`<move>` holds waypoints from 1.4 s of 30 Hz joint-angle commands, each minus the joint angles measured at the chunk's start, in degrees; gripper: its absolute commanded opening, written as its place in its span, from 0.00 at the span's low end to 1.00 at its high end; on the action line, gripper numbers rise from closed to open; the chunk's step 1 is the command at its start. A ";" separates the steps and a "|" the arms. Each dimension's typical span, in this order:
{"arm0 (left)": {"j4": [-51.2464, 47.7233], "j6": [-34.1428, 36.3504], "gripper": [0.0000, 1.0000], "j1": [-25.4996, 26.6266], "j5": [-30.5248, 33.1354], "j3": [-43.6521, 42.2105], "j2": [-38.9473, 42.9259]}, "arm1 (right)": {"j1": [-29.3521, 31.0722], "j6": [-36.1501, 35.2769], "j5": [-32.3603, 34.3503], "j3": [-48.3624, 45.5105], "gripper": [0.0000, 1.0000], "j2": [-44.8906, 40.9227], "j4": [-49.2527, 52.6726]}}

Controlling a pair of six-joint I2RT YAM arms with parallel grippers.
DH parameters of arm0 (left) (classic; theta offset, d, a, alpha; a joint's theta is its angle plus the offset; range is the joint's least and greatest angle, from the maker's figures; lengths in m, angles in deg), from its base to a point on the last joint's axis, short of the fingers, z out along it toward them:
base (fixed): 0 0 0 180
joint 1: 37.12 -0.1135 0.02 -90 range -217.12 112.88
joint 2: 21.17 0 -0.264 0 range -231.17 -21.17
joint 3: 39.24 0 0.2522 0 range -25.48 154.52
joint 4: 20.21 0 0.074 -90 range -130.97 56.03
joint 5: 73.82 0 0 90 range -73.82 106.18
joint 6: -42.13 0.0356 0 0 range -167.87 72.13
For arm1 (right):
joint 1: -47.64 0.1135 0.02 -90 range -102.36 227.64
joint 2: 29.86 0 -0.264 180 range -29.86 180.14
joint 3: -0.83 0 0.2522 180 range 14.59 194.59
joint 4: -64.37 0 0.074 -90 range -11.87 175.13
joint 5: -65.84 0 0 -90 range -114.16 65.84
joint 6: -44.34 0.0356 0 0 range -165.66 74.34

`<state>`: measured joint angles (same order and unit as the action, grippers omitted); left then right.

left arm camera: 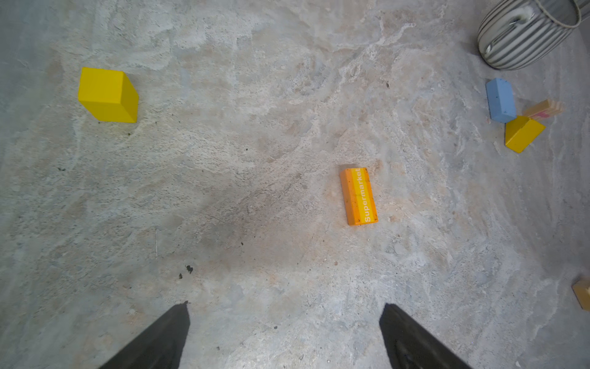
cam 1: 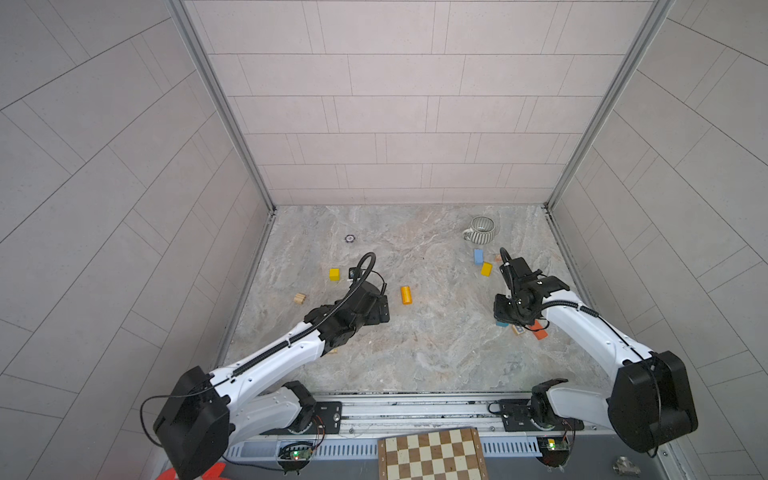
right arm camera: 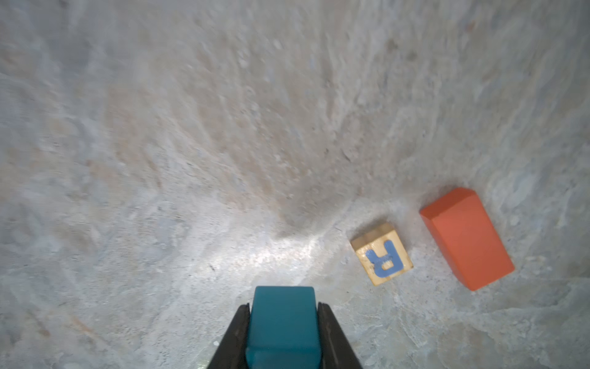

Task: Build the wood block tower
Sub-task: 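Carry the teal cube to the orange block and set it beside it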

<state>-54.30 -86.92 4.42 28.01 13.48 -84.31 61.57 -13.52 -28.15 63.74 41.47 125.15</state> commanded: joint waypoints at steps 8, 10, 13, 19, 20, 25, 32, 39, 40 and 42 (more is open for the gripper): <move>-12.16 2.43 1.00 -3.96 0.29 9.34 1.30 | 5.77 -2.62 1.82 12.79 0.14 10.87 1.86; -15.87 3.22 1.00 -5.72 -0.96 12.30 -0.02 | 6.22 -2.54 0.66 15.60 0.14 14.12 1.40; -19.15 3.87 1.00 -8.40 -2.46 15.16 -0.33 | 8.05 -3.20 -0.36 21.57 0.14 19.98 1.93; -21.70 4.80 1.00 -14.16 -7.26 17.85 -1.22 | 12.48 -3.63 -0.59 33.59 0.15 30.80 3.82; -22.05 5.10 1.00 -14.56 -7.13 17.99 -1.36 | 13.20 -3.66 -0.58 35.19 0.15 32.28 3.99; -23.04 6.47 1.00 -16.92 -7.00 18.35 -0.93 | 16.55 -3.32 -0.82 40.86 0.15 38.40 4.03; -23.43 7.66 1.00 -20.67 -7.70 17.95 0.43 | 21.40 -2.66 -0.23 49.15 0.14 46.46 5.88; -22.93 8.29 1.00 -22.20 -8.21 17.42 1.87 | 22.78 -0.69 -1.67 54.79 0.14 52.33 6.08; -22.85 8.27 1.00 -22.29 -8.40 17.30 2.00 | 22.90 -0.55 -1.72 55.62 0.14 53.02 6.36; -22.72 8.24 1.00 -22.37 -8.63 16.97 1.97 | 23.23 -0.25 -1.64 57.30 0.15 54.60 6.93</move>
<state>-76.34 -79.44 -17.53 19.95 30.22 -83.19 84.39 -15.20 -30.13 118.71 94.62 129.59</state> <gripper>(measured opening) 0.999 0.296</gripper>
